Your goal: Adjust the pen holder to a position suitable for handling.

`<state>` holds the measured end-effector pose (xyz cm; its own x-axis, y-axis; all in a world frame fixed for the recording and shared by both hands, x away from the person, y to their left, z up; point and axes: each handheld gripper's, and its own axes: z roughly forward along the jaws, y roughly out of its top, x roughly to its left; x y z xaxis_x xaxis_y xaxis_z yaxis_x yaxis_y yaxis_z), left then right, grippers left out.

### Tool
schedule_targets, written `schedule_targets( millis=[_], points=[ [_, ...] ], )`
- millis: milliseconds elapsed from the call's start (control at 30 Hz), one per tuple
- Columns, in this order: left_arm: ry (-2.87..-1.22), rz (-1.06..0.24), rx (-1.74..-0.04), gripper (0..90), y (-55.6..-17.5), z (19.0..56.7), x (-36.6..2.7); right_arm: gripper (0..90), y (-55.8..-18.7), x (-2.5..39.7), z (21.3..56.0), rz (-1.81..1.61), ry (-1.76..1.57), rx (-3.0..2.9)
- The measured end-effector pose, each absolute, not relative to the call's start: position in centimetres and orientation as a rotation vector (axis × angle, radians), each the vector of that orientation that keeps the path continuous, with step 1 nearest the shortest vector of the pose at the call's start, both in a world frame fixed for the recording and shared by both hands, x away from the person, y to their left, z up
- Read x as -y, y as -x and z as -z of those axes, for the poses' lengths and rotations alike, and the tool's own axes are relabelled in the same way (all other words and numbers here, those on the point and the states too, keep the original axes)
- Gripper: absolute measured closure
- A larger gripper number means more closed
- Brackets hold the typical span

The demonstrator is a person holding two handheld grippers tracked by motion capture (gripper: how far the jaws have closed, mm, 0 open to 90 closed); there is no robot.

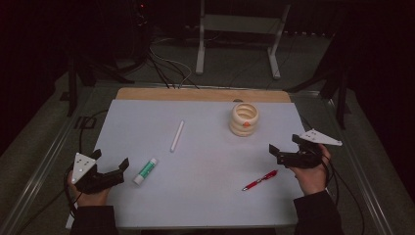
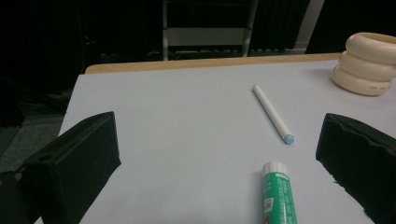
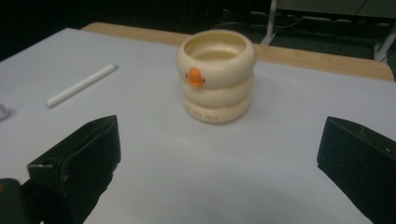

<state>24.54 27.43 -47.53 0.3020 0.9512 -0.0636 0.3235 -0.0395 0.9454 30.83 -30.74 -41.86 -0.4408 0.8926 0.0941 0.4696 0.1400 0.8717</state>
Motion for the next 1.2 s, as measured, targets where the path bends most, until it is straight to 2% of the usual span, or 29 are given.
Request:
schedule_targets(
  millis=[433,1200],
  points=[
    [-1.578,-0.784,-1.207,0.0,-24.5,47.6,-27.3,0.0,-34.9,29.9,39.7,-1.300,-1.327,-1.937],
    [-1.580,-0.779,-1.210,0.0,-24.5,47.8,-27.4,0.0,-42.4,27.7,40.5,-1.218,-1.443,-1.948]
  ],
)
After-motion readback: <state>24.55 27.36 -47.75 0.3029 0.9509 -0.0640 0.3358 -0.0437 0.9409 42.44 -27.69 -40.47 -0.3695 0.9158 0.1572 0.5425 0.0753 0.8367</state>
